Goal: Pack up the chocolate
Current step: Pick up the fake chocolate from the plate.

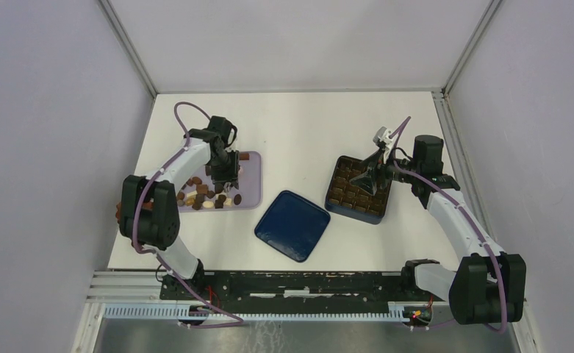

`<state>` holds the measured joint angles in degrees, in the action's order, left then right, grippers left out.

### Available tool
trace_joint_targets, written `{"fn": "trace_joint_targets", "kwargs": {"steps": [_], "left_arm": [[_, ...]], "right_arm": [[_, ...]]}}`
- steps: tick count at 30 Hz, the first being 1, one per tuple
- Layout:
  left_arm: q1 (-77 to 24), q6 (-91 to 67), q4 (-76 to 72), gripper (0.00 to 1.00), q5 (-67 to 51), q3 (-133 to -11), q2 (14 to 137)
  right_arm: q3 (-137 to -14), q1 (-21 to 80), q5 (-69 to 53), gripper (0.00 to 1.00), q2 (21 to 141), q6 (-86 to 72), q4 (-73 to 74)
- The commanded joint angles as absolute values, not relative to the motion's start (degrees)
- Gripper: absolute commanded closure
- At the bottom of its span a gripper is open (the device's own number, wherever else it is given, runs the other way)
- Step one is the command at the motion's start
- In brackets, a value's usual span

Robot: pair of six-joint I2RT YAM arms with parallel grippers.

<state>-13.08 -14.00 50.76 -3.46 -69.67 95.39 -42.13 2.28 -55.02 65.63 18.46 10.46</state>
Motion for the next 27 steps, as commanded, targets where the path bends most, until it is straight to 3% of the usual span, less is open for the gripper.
{"fn": "trace_joint_targets", "kwargs": {"steps": [1,21,24,27], "left_arm": [[-12.8,-10.3,50.3,0.59,-5.3,-72.7,96.1],[-12.8,-10.7,51.0,0.61,-3.9,-75.8,99.9],[-12.7,-10.7,51.0,0.69,-3.9,-75.9,100.1],[-12.8,-10.8,51.1,0.88,-4.5,-75.8,99.5]], "right_arm": [[-43.6,2.8,-55.6,0.23,64.7,19.6,9.7],[-43.8,3.0,-55.6,0.23,64.8,19.9,10.0],[-43.8,2.9,-55.5,0.23,64.7,19.9,10.0],[-43.8,3.0,-55.5,0.23,64.8,20.0,10.1]]}}
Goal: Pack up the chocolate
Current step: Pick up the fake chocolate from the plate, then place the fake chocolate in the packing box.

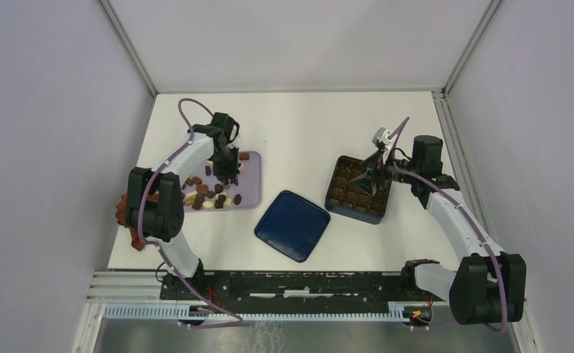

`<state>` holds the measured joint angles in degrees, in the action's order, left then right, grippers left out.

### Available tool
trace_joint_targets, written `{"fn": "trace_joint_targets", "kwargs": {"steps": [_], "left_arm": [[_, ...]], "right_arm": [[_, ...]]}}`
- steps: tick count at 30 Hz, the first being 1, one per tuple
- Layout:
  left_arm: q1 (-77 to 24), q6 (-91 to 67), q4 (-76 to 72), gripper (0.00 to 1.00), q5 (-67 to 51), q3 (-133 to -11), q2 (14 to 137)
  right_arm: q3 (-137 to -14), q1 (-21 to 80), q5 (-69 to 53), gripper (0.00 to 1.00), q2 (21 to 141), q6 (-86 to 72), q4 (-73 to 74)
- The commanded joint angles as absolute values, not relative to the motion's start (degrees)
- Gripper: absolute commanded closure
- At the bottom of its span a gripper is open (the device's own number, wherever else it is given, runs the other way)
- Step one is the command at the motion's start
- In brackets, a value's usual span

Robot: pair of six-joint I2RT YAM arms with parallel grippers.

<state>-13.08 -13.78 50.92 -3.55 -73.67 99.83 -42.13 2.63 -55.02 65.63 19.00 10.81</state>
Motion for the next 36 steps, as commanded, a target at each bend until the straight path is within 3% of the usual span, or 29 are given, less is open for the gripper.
{"fn": "trace_joint_targets", "kwargs": {"steps": [1,13,19,23,32,36], "left_arm": [[-12.7,-10.8,51.0,0.91,-5.1,-75.6,99.1],[-13.0,-13.6,48.0,0.95,-16.4,-66.6,82.5],[-16.1,-18.5,40.2,0.95,-25.6,-59.6,71.9],[-21.7,-23.9,32.7,0.95,-26.4,-56.4,67.0],[-38.9,-31.4,21.0,0.95,-18.7,-57.8,71.0],[-43.3,-31.9,19.0,0.95,-14.4,-61.6,76.6]], "right_arm": [[-43.8,3.0,-55.4,0.23,64.7,20.0,10.1],[-44.8,3.0,-52.1,0.23,64.4,22.4,11.7],[-45.5,3.0,-33.4,0.22,63.9,24.9,11.7],[-48.3,2.2,-22.8,0.22,69.8,25.1,14.6],[-51.6,0.4,-31.2,0.43,76.7,29.6,20.6],[-50.7,-3.1,-32.9,0.43,75.7,28.2,19.0]]}}
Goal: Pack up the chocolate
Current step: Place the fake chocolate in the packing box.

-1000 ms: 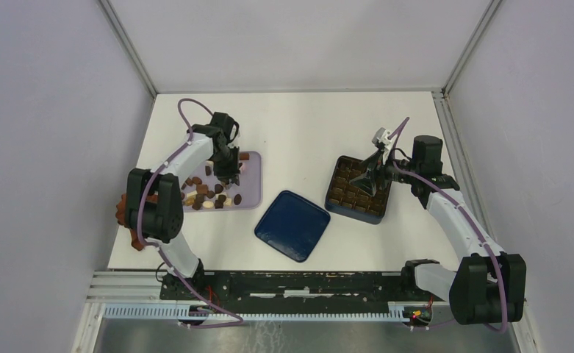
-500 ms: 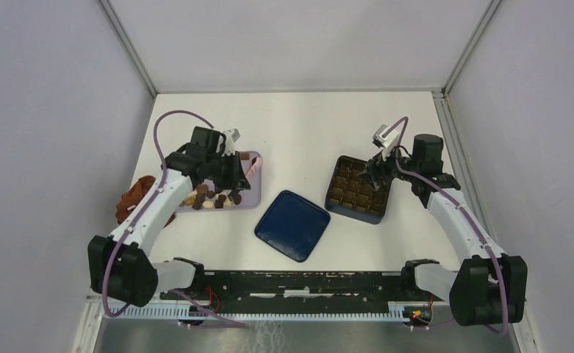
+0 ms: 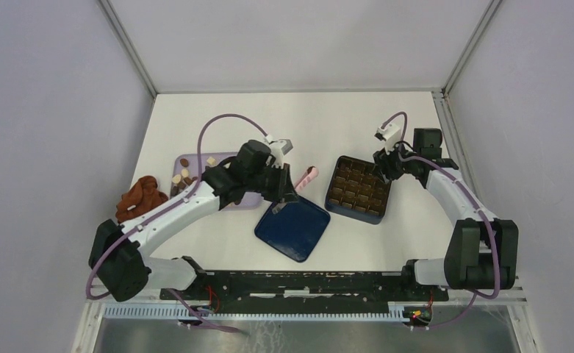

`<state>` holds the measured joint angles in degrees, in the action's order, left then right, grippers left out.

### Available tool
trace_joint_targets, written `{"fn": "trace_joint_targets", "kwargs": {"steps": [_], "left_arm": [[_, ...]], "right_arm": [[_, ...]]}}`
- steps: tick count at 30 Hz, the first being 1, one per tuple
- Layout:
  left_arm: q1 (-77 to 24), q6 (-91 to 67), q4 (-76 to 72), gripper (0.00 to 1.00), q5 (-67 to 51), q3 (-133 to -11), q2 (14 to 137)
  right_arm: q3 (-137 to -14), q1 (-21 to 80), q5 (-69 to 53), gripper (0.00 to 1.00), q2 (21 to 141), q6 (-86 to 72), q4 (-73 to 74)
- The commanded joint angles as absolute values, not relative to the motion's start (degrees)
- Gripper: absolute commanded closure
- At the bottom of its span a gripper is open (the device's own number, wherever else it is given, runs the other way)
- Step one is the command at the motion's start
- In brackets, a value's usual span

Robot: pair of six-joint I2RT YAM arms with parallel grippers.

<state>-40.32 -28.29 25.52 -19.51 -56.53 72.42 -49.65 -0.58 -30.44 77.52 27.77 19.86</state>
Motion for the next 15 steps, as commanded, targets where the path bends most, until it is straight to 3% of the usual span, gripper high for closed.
{"fn": "trace_joint_targets", "kwargs": {"steps": [1,15], "left_arm": [[-44.1,-31.9,18.7,0.95,-13.4,-63.0,78.4],[-51.9,-29.2,23.5,0.94,-6.9,-89.1,108.5]], "right_arm": [[-50.4,-3.8,-33.4,0.43,75.3,27.5,18.5],[-45.7,-6.5,-29.7,0.34,68.1,21.3,9.8]]}}
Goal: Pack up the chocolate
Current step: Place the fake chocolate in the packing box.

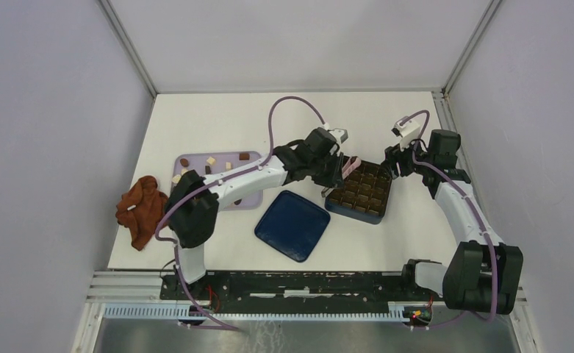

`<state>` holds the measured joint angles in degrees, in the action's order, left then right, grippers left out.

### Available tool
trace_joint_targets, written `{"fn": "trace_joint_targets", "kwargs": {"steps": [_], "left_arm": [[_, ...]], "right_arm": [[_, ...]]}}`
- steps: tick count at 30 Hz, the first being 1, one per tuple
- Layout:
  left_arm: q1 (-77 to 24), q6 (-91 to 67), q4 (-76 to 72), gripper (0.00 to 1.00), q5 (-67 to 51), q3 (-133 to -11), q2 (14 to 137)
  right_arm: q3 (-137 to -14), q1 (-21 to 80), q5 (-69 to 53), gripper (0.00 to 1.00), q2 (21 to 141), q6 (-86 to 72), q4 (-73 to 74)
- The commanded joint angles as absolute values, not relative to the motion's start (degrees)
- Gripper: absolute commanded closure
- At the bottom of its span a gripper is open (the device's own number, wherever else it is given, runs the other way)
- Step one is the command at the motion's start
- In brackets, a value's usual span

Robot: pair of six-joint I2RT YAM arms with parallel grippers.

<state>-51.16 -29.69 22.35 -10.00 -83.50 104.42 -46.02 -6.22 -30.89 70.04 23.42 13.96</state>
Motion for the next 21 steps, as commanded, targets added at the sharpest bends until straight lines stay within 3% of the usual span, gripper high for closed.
{"fn": "trace_joint_targets", "kwargs": {"steps": [1,11,21], "left_arm": [[-52.1,-29.1,23.9,0.94,-6.4,-90.2,109.8],[-53.0,-28.5,27.9,0.90,-5.8,-99.2,117.8],[-53.0,-28.5,29.7,0.78,-5.7,-101.0,120.1]], "right_arm": [[-45.6,-6.5,-29.8,0.34,68.0,21.1,9.7],[-46.0,-6.5,-31.7,0.34,68.2,20.8,10.1],[-46.0,-6.5,-32.5,0.34,68.0,20.9,10.3]]}}
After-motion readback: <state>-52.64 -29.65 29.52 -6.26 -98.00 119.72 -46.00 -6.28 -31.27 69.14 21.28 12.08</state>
